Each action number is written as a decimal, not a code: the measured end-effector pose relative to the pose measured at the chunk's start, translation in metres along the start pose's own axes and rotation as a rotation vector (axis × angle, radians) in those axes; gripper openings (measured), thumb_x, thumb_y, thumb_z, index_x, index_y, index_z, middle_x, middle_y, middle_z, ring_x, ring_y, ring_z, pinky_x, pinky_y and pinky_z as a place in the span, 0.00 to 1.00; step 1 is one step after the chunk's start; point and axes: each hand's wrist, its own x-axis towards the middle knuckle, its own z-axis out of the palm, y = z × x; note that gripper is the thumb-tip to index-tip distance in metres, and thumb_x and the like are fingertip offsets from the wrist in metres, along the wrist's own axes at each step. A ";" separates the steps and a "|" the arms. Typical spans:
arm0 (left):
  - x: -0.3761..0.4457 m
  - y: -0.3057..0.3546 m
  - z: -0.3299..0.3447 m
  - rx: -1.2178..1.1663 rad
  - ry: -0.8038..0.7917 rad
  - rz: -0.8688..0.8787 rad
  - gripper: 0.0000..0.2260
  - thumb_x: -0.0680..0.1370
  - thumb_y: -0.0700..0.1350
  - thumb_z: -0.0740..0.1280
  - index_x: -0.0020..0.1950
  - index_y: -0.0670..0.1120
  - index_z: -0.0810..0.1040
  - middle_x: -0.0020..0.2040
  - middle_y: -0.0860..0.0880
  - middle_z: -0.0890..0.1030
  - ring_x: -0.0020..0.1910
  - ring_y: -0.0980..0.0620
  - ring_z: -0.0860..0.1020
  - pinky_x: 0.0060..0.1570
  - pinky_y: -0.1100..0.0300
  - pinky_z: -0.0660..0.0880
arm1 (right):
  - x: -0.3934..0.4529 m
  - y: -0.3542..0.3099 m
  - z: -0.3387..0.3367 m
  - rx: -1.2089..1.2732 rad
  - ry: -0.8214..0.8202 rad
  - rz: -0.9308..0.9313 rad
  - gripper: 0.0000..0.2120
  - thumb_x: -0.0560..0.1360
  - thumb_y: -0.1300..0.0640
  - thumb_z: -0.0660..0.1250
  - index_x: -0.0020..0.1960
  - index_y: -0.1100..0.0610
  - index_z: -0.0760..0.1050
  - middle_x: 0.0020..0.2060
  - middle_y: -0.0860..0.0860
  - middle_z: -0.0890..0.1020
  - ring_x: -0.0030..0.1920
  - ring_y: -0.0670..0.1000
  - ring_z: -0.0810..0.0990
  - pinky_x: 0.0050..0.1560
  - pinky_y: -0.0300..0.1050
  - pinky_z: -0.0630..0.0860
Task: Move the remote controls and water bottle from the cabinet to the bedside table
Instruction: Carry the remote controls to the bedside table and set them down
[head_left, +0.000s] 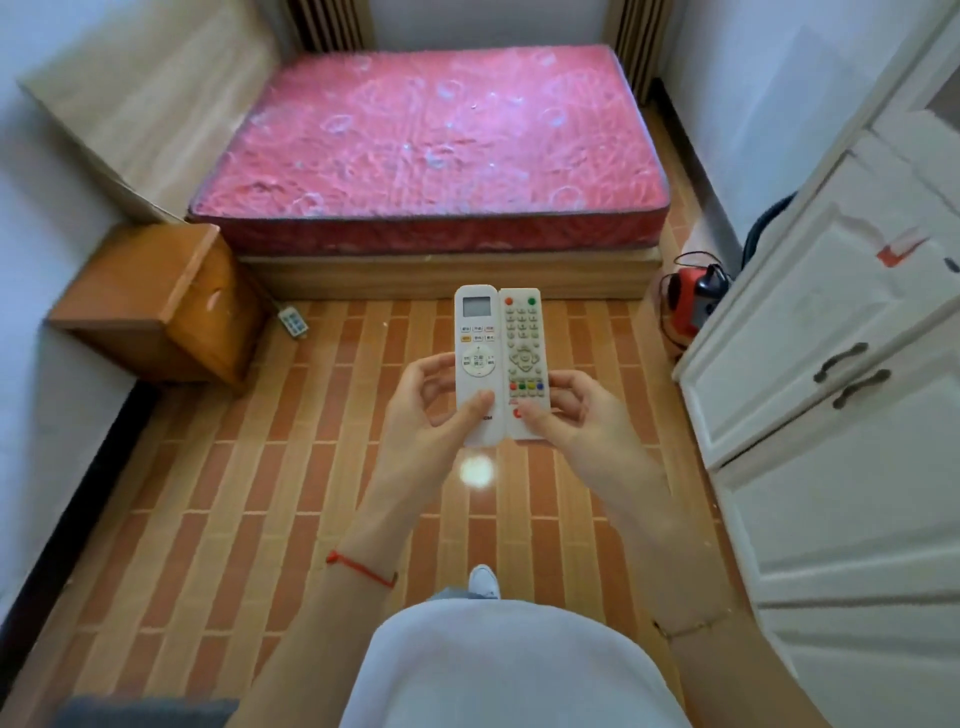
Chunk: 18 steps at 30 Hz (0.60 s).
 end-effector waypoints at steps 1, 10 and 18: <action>0.014 0.002 -0.011 -0.002 0.029 0.004 0.21 0.73 0.43 0.74 0.62 0.50 0.72 0.60 0.51 0.80 0.59 0.55 0.79 0.52 0.54 0.81 | 0.017 -0.007 0.012 -0.002 -0.028 0.003 0.15 0.74 0.61 0.70 0.59 0.57 0.73 0.51 0.49 0.85 0.49 0.46 0.85 0.46 0.41 0.82; 0.120 0.001 -0.087 -0.036 0.285 -0.050 0.21 0.73 0.45 0.74 0.63 0.51 0.72 0.60 0.53 0.80 0.60 0.57 0.79 0.53 0.52 0.81 | 0.153 -0.044 0.098 -0.058 -0.272 0.042 0.14 0.75 0.64 0.69 0.60 0.62 0.72 0.52 0.54 0.84 0.45 0.46 0.85 0.38 0.36 0.80; 0.255 0.005 -0.124 -0.059 0.453 -0.035 0.20 0.74 0.46 0.73 0.64 0.51 0.72 0.58 0.55 0.81 0.58 0.58 0.80 0.48 0.59 0.81 | 0.309 -0.084 0.155 -0.144 -0.419 -0.001 0.14 0.74 0.62 0.70 0.59 0.60 0.74 0.50 0.51 0.85 0.48 0.48 0.85 0.44 0.40 0.82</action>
